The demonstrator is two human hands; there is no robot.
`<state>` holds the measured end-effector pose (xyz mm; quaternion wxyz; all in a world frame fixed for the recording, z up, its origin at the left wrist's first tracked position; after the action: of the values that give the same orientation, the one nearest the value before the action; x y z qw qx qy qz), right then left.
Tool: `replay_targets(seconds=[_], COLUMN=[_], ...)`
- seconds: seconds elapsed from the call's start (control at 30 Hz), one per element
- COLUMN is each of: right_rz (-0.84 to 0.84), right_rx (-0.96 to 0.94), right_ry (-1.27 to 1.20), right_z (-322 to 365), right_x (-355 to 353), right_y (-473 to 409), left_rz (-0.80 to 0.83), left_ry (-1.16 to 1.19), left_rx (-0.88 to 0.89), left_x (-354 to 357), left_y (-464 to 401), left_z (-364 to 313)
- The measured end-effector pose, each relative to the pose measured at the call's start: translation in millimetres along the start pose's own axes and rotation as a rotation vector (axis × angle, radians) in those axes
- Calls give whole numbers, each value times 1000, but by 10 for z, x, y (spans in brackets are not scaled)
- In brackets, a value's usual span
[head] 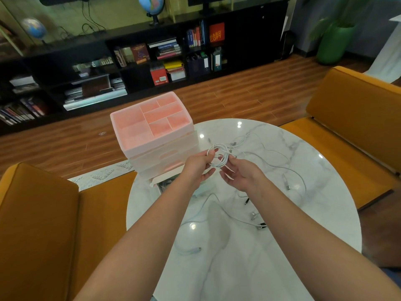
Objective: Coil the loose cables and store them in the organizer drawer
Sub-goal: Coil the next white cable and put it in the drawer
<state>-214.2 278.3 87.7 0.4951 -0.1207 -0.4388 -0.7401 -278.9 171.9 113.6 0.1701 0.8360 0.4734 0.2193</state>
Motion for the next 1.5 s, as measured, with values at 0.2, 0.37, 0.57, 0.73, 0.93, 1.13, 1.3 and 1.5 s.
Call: replay_targets(seconds=[0.2, 0.37, 0.57, 0.73, 0.93, 1.13, 1.3, 1.5], right_rz=[-34, 66, 232, 262, 192, 248, 265, 180], right_rx=[73, 131, 144, 40, -47, -96, -70, -46], right_ry=[-8, -43, -64, 198, 314, 452, 499, 437], right_z=[-25, -63, -7, 85, 193, 213, 190, 246], right_x=[-27, 13, 170, 261, 164, 262, 230, 92], right_y=[43, 39, 157, 154, 151, 175, 152, 154], left_rz=[17, 68, -9, 12, 74, 102, -4, -88], left_ry=[30, 30, 5, -9, -194, -409, -405, -274], left_rx=[-39, -120, -45, -18, -30, 19, 124, 128], left_x=[21, 51, 32, 58, 71, 103, -31, -246], left_y=[17, 8, -16, -38, -24, -18, -42, -42], left_z=[-1, 50, 12, 25, -28, -161, -277, -261])
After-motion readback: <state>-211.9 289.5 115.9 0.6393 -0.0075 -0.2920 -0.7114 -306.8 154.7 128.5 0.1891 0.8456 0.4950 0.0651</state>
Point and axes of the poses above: each hand's wrist, its own y-axis away from the middle knuckle, its own x-axis out of the palm, z = x × y, the point moved 9 cm from there along -y, towards the middle knuckle, and after that the axes turned 9 degrees about z, right-handed, at the moved point
